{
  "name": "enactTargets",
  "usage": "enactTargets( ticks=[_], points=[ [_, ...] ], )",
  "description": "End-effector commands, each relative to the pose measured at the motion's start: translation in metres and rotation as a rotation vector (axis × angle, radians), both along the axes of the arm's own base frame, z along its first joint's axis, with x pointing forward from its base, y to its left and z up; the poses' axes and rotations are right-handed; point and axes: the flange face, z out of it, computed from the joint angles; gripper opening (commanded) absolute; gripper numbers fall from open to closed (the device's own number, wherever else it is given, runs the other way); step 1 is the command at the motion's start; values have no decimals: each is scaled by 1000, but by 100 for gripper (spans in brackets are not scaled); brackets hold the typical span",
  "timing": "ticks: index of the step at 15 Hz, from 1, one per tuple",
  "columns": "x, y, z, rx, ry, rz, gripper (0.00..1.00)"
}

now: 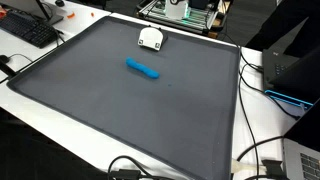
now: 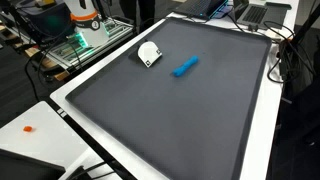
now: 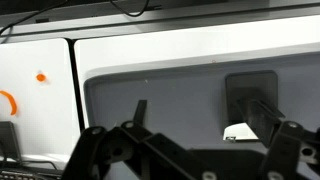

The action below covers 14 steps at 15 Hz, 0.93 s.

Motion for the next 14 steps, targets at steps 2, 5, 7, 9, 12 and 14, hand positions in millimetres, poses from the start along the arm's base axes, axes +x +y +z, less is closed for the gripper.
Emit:
enactTargets(
  ticks=[2, 5, 7, 9, 12, 14],
  points=[
    [0, 0, 0, 0, 1, 0, 100],
    [5, 28, -10, -19, 28, -68, 100],
    [10, 52, -16, -7, 8, -209, 100],
    [17, 72, -24, 13, -28, -318, 100],
    [29, 92, -37, 72, -62, -475, 100],
    [34, 98, -47, 87, -75, -583, 100]
  ],
)
